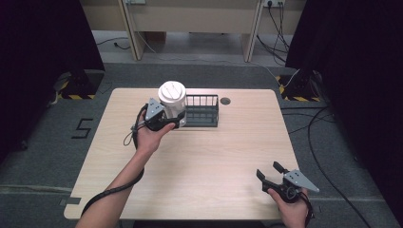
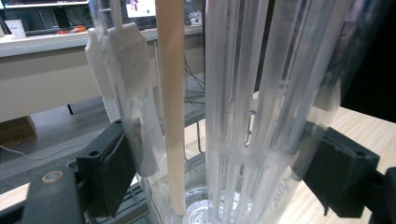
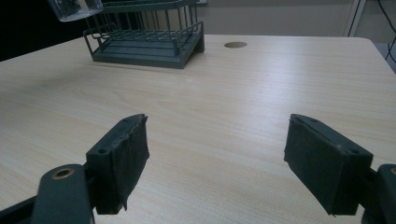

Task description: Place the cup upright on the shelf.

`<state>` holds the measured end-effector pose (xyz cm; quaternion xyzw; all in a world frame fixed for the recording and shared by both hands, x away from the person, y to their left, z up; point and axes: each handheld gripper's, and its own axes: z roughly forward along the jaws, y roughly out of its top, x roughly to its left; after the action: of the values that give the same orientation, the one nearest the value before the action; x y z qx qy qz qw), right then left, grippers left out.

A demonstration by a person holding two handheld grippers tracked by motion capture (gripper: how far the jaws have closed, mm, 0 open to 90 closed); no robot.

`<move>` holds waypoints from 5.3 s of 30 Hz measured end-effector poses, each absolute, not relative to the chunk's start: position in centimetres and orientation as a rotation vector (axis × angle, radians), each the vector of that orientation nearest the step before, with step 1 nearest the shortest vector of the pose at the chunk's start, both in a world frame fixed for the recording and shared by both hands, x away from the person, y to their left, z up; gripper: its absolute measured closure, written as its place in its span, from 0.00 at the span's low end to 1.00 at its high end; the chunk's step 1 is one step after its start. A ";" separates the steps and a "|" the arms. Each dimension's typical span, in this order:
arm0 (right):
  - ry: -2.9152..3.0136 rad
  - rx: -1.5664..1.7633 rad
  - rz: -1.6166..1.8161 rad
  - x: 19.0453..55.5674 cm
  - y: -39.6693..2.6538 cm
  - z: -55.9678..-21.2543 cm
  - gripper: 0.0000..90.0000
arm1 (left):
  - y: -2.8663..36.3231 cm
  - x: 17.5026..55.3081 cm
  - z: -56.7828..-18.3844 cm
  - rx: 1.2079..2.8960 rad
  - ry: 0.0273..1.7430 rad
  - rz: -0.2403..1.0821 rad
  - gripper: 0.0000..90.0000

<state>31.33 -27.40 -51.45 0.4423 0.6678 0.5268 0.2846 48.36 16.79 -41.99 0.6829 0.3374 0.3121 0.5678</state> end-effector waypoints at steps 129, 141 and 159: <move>1.809 1.171 1.418 31.3 -27.4 -51.4 0.24 | 12.1 56.0 -44.9 1.683 0.939 0.719 0.17; 1.809 1.173 1.416 31.3 -27.4 -51.4 0.24 | 12.9 54.7 -44.2 1.669 0.915 0.723 0.16; 1.807 1.177 1.410 31.3 -27.4 -51.4 0.25 | 15.6 51.3 -44.0 1.704 0.864 0.741 0.17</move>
<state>31.31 -27.37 -51.44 0.4386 0.6737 0.5255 0.2787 51.31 15.64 -43.98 0.7105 0.3602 0.3090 0.5195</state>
